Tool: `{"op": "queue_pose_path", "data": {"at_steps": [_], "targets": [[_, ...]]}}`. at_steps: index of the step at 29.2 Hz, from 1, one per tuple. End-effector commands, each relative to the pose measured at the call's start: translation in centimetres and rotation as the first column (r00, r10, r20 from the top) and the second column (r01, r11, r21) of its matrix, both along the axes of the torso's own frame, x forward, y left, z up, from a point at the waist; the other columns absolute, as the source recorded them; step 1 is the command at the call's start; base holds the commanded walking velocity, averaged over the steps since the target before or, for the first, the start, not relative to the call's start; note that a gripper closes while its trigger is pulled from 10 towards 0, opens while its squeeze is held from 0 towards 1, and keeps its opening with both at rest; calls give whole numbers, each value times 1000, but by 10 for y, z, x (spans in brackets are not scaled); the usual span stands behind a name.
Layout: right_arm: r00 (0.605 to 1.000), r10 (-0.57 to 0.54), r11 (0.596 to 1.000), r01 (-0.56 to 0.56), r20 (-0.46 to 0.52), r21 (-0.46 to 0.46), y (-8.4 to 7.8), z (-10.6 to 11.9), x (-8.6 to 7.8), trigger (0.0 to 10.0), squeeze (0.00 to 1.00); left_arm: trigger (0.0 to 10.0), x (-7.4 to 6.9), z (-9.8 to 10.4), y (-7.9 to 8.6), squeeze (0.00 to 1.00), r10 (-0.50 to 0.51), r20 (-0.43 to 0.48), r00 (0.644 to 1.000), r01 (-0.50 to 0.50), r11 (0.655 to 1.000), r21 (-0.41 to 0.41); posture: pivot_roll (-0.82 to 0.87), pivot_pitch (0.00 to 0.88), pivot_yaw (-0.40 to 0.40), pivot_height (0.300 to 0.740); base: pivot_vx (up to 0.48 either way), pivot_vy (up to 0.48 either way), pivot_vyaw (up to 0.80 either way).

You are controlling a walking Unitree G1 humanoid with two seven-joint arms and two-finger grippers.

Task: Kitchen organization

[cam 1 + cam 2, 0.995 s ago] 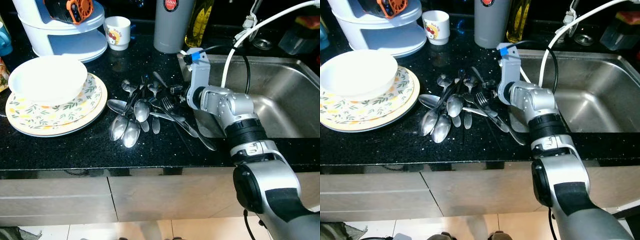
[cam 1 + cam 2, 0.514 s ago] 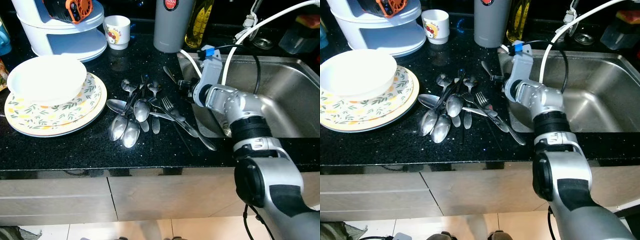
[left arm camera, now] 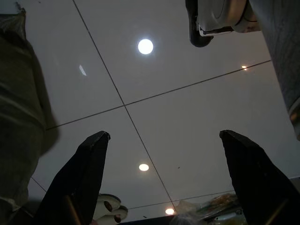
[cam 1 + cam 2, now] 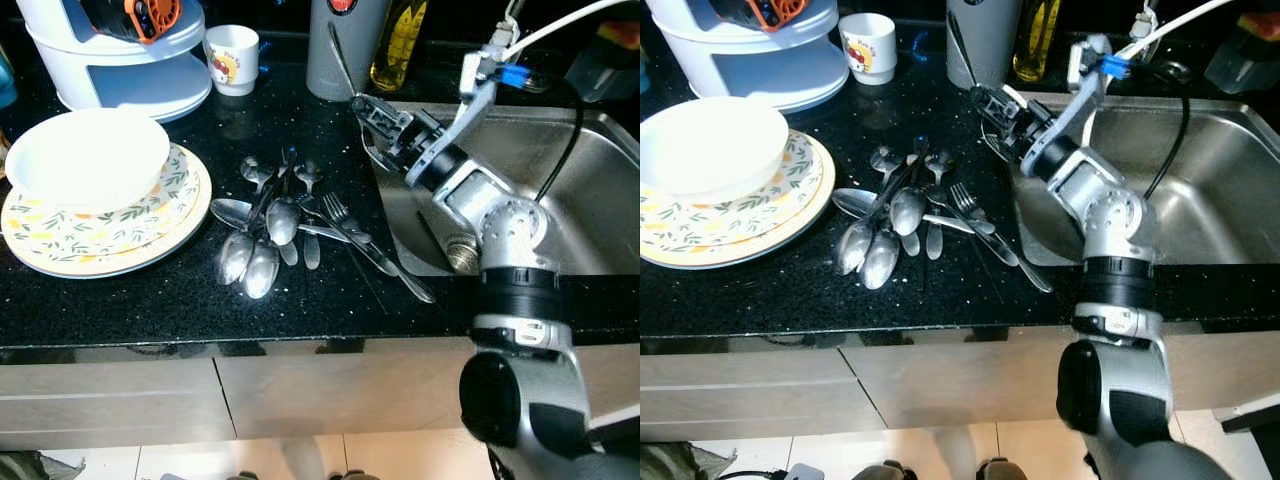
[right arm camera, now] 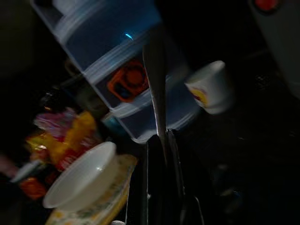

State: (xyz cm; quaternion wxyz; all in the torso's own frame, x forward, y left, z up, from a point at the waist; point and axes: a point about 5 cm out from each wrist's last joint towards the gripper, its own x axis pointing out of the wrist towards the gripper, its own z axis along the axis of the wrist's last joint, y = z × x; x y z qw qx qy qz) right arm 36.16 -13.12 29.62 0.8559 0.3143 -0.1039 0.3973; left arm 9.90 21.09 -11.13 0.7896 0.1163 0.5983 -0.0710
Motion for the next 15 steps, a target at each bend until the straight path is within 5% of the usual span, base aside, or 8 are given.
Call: {"op": "queue_pose_path", "data": {"at_steps": [1,15], "targets": [[1000,6,999,-6,16,34,-6,-1,-6,10000,0,10000,0,0,-2,0,7,-4,1000,-7,1000,-9,14,113,-64,740,0,0,-788],[994,-104,995,104,-26,6,-17,-18,-11,10000,0,10000,8,2,1,0,-13,9,1000,13,1000,6,10,86,-55,740,0,0,-791]]}}
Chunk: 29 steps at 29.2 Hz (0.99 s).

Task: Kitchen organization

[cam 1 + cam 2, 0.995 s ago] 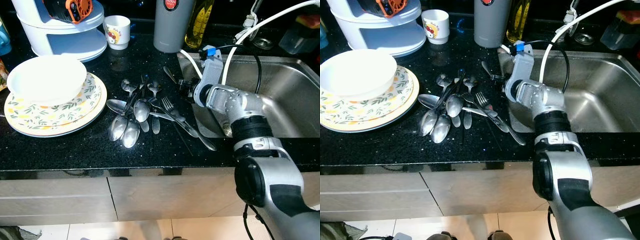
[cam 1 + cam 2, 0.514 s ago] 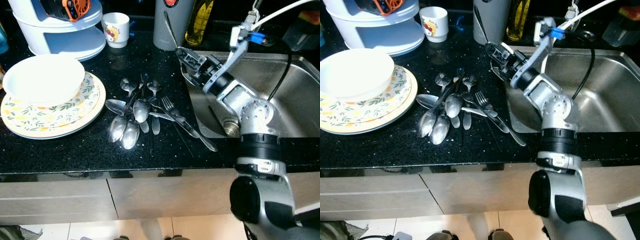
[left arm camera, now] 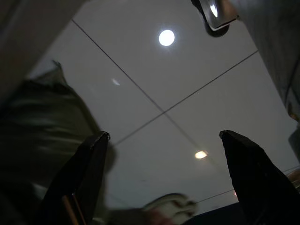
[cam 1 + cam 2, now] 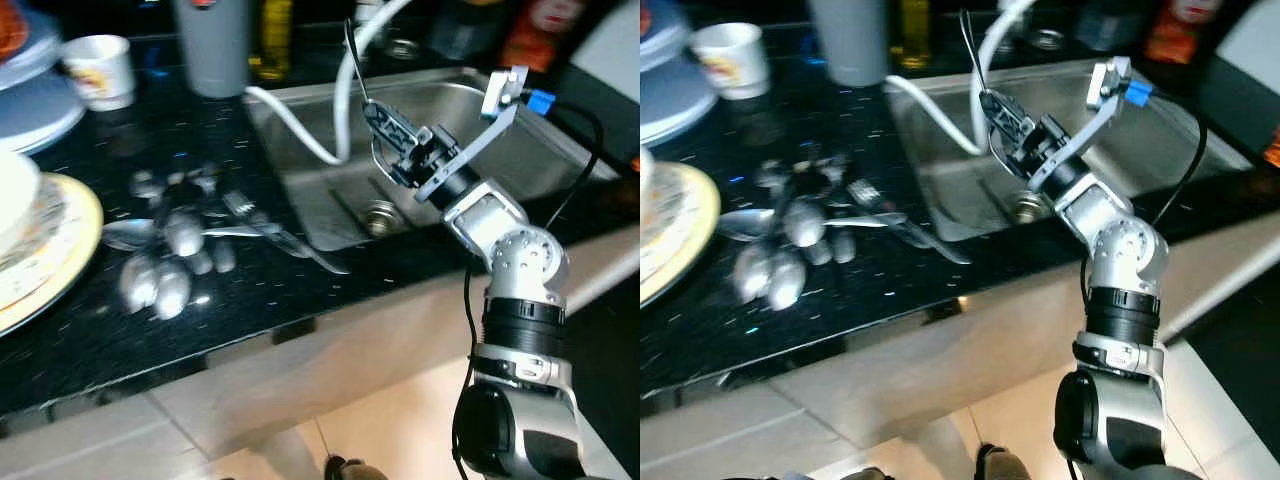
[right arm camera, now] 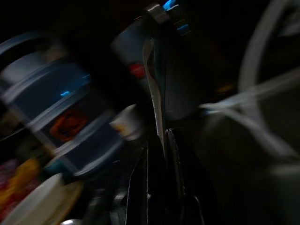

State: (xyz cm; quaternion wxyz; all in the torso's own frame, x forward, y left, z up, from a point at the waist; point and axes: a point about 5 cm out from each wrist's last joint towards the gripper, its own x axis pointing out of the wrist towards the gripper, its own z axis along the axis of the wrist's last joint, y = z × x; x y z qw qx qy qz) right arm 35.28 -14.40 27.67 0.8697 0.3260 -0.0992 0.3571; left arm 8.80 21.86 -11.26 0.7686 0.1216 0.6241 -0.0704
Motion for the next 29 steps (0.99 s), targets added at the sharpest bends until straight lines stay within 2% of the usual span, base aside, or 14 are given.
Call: {"op": "queue_pose_path", "data": {"at_steps": [1,3,6,7,10,15,19,20,22,23,24,28,29], "targets": [[999,-45,999,46,12,-21,-5,0,-1,10000,0,10000,19,4,-6,0,-14,73,997,14,1000,-8,9,86,-53,740,0,0,-538],[997,-71,997,71,3,-42,-7,-2,0,10000,0,10000,19,4,-5,0,-18,72,997,18,1000,-1,9,86,-53,740,0,0,0],[981,-194,969,190,-14,-158,-14,-9,4,10000,0,10000,19,4,-3,0,-26,69,997,25,1000,11,12,87,-52,740,0,0,0],[981,-194,969,190,-14,-158,-14,-9,4,10000,0,10000,19,4,-3,0,-26,69,997,25,1000,11,12,87,-52,740,0,0,0],[937,-349,890,321,-30,-323,-21,-19,12,10000,0,10000,18,3,-4,0,-26,65,998,26,1000,7,11,89,-51,740,0,0,0],[903,-429,797,375,-7,-474,-19,-27,18,10000,0,10000,15,2,-7,0,-29,55,998,29,1000,-6,5,104,-54,740,0,0,0],[899,-438,782,380,-2,-493,-17,-28,19,10000,0,10000,14,2,-8,0,-28,51,998,29,1000,-10,5,106,-55,740,0,0,0],[894,-448,770,389,6,-506,-16,-27,21,10000,0,10000,13,2,-8,0,-29,48,998,29,999,-13,4,111,-54,740,0,0,0],[877,-478,712,423,55,-560,-10,-27,26,10000,0,10000,8,0,-10,0,-33,34,999,34,999,-20,-2,135,-56,740,0,0,0],[873,-483,702,431,67,-567,-6,-27,28,10000,0,10000,5,-1,-10,0,-35,27,999,35,999,-23,-2,149,-60,740,0,0,0],[873,-483,702,431,67,-567,-6,-27,28,10000,0,10000,5,-1,-10,0,-35,27,999,35,999,-23,-2,149,-60,740,0,0,0],[884,-459,681,414,88,-604,14,-31,34,10000,0,10000,-9,-3,-10,0,-36,-2,999,36,999,-26,0,191,-68,740,0,0,0],[884,-459,681,414,88,-604,14,-31,34,10000,0,10000,-9,-3,-10,0,-36,-2,999,36,999,-26,0,191,-68,740,0,0,0]]}}
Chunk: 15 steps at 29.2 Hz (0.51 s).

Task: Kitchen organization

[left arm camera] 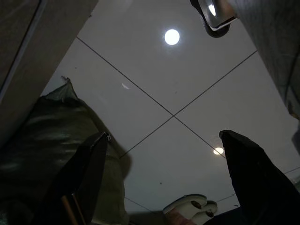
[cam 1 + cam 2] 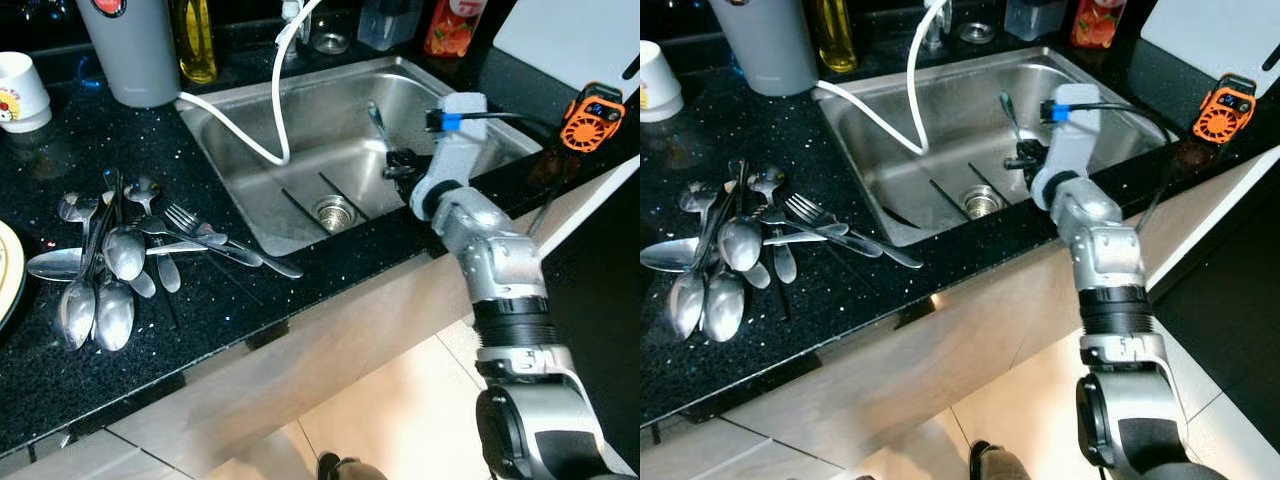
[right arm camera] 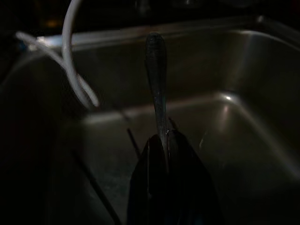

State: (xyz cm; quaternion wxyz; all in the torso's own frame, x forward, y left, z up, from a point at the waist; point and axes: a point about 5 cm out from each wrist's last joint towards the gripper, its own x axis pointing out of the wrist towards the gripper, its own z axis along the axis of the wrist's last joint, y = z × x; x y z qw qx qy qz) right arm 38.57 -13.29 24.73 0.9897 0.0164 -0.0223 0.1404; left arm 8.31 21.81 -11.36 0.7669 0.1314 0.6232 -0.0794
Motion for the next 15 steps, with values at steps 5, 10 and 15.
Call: {"op": "queue_pose_path", "data": {"at_steps": [5,10,15], "targets": [[1000,16,999,-16,-3,-43,20,-5,7,10000,0,10000,-22,-5,-7,0,-12,-39,999,10,1000,-28,4,239,-76,740,0,0,0],[1000,7,994,-6,2,-107,32,-6,15,10000,0,10000,-35,-6,-5,0,-18,-61,998,16,1000,-25,10,285,-80,740,0,0,0],[1000,-6,995,7,11,-101,37,-5,20,10000,882,10000,-34,-6,-3,0,-20,-53,998,19,999,-27,17,300,-81,740,0,0,0]]}}
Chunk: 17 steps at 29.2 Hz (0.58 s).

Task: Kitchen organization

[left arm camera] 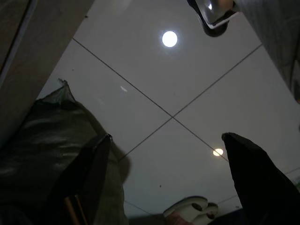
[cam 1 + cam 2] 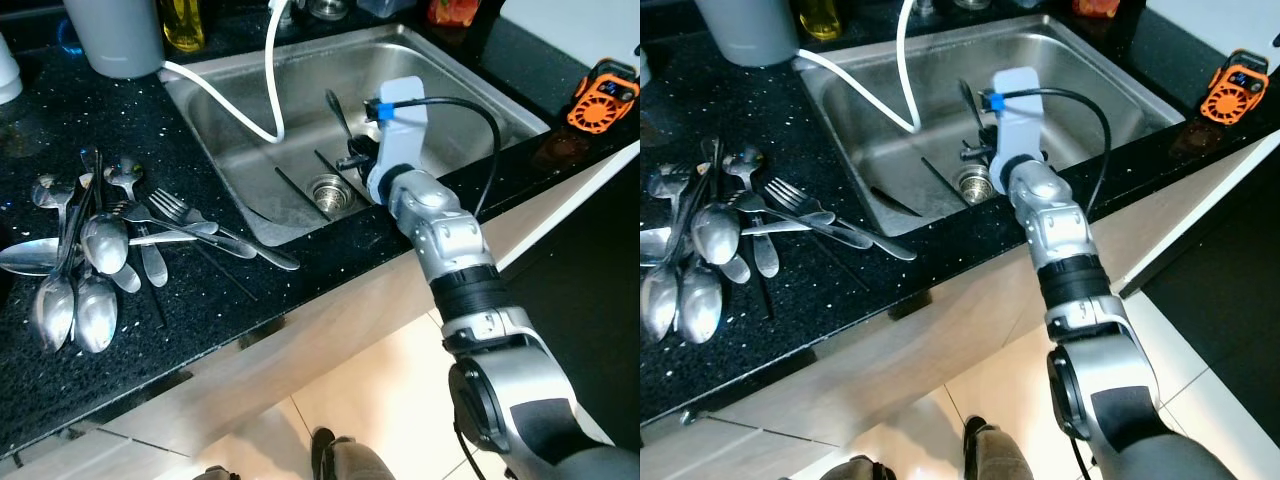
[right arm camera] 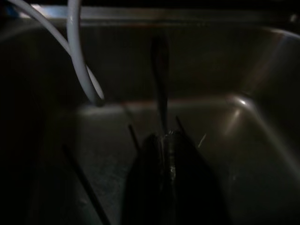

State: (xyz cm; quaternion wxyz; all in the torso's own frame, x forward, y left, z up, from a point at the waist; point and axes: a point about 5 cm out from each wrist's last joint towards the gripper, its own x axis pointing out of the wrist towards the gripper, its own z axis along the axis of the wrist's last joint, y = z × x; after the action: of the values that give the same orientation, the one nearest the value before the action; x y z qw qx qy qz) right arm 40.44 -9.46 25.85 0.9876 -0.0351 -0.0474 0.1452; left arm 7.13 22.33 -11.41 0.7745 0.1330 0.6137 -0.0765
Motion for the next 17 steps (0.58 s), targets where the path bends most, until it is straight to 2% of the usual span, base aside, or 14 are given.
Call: {"op": "queue_pose_path", "data": {"at_steps": [1,6,9,10,11,12,14,15,16,17], "targets": [[999,-17,1000,17,-51,1,-1,-17,2,10000,1000,10000,-21,-5,-9,0,-23,-74,997,21,999,-31,17,300,-81,740,0,0,0],[999,-20,999,21,-28,32,-5,-14,2,10000,1000,10000,-13,-4,-10,0,-31,-55,998,29,999,-37,13,293,-76,740,0,0,0],[1000,-10,995,8,20,95,-10,-4,0,10000,988,10000,-7,-3,-11,0,-36,-44,998,34,999,-38,8,273,-72,740,0,0,0],[999,-2,992,-4,48,123,-13,2,-1,10000,843,10000,-4,-3,-12,0,-38,-40,999,36,999,-38,7,263,-71,740,0,0,0],[999,-2,992,-4,48,123,-13,2,-1,10000,843,10000,-4,-3,-12,0,-38,-40,999,36,999,-38,7,263,-71,740,0,0,0],[997,13,985,-27,80,171,-16,9,-4,10000,102,10000,-1,-3,-12,0,-40,-34,999,38,999,-38,5,251,-70,740,0,0,0],[997,13,985,-27,80,171,-16,9,-4,10000,102,10000,-1,-3,-12,0,-40,-34,999,38,999,-38,5,251,-70,740,0,0,0],[992,54,971,-79,117,225,-19,15,-8,10000,0,10000,3,-2,-12,0,-42,-28,999,41,998,-37,4,227,-69,740,0,0,0],[984,86,958,-124,155,258,-20,20,-11,10000,0,10000,7,-1,-13,0,-43,-22,999,42,998,-37,5,212,-70,740,0,0,0],[984,86,958,-124,155,258,-20,20,-11,10000,0,10000,7,-1,-13,0,-43,-22,999,42,998,-37,5,212,-70,740,0,0,0]]}}
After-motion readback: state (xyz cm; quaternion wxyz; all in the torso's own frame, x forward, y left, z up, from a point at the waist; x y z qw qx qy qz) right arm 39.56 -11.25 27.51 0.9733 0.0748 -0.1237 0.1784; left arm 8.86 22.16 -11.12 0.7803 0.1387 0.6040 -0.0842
